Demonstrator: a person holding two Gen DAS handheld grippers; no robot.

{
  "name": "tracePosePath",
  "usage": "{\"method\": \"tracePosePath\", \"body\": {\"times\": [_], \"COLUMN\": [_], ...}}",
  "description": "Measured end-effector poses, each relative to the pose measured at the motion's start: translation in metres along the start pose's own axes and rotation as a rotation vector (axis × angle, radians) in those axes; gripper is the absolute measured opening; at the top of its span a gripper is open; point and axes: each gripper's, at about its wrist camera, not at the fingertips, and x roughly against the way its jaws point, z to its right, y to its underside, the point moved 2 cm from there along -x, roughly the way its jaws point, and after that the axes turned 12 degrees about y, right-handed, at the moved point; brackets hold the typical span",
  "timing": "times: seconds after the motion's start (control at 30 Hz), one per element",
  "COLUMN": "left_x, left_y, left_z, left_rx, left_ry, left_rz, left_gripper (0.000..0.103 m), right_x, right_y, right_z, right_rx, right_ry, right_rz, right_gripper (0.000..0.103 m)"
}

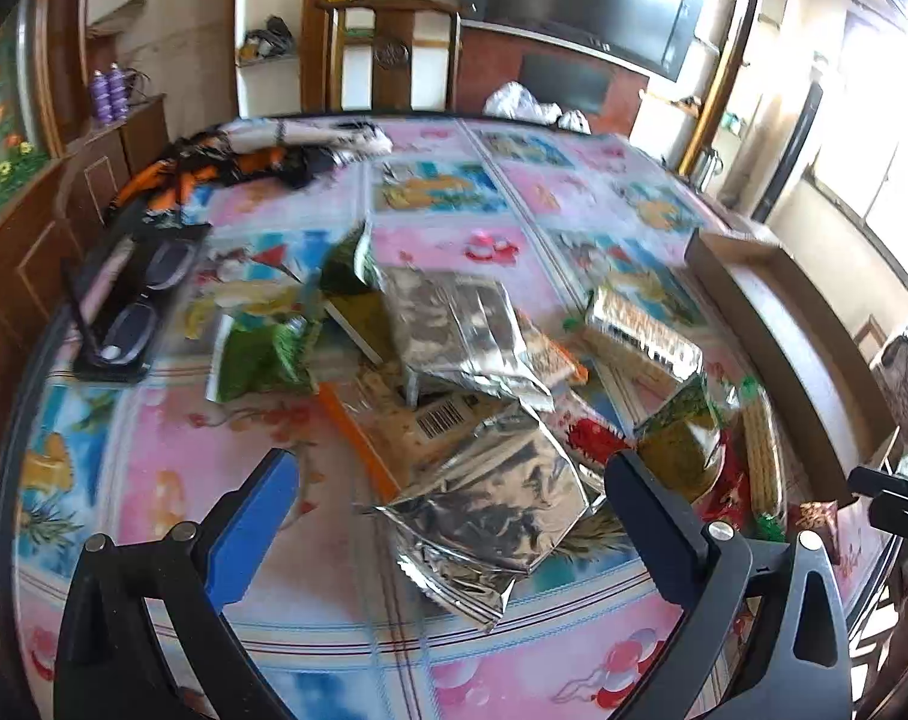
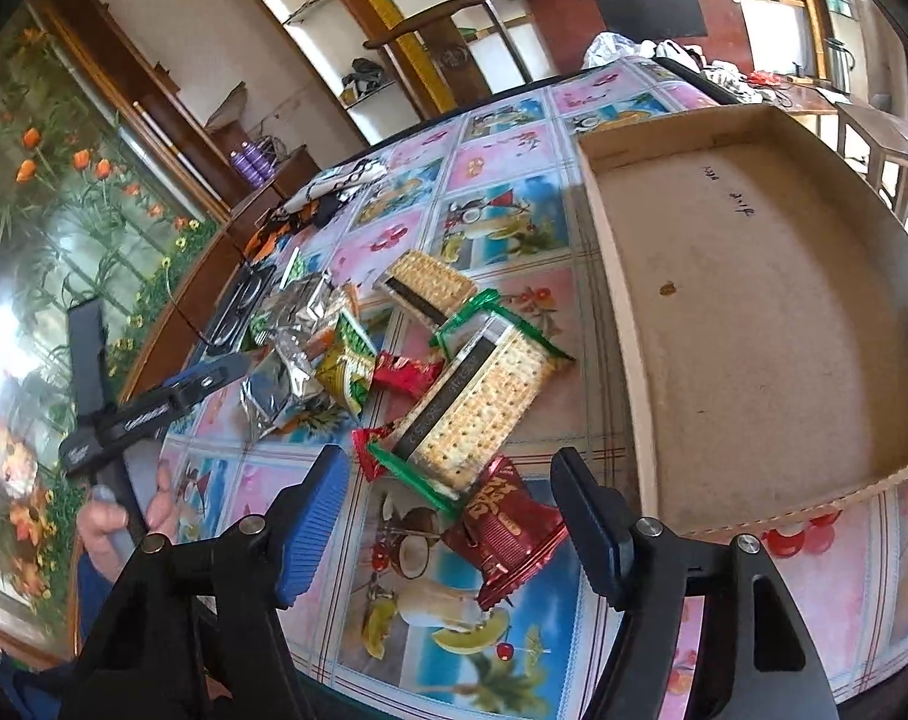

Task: Organize snacks
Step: 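Move the left gripper toward the silver foil bag while the right gripper approaches the red-wrapped snack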

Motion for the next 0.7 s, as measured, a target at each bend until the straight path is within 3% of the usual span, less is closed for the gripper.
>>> {"method": "tracePosePath", "body": {"times": [0.13, 0.33, 0.47, 0.57, 0.63, 0.7], "left_x": [-0.01, 0.003, 0.014, 0.007, -0.007, -0.019], "left_y": [0.012, 0.038, 0.022, 0.002, -0.006, -0.004], "left_z": [0.01, 0.043, 0.035, 0.024, 0.019, 0.019], "left_rx": [-0.052, -0.176, -0.199, -0.176, -0.175, -0.178], "left_ry": [0.015, 0.144, 0.007, -0.044, -0.078, -0.063], "left_rz": [-0.063, -0.116, -0.021, 0.012, -0.002, -0.047], "left_gripper": [0.102, 0.102, 0.102, 0.102, 0.102, 0.102], "right_x": [0.001, 0.0, -0.002, -0.002, -0.003, -0.003], "right_y": [0.003, 0.004, 0.005, 0.005, 0.005, 0.006], "right_z": [-0.005, -0.003, -0.002, -0.002, -0.001, -0.002], "right_rx": [0.032, 0.038, 0.033, 0.027, 0.021, 0.018], "right_ry": [0.007, 0.009, 0.009, 0.005, 0.006, 0.002], "right_rz": [0.01, 0.001, -0.004, -0.002, -0.003, -0.005], "right_gripper": [0.074, 0.074, 0.074, 0.074, 0.074, 0.074]}}
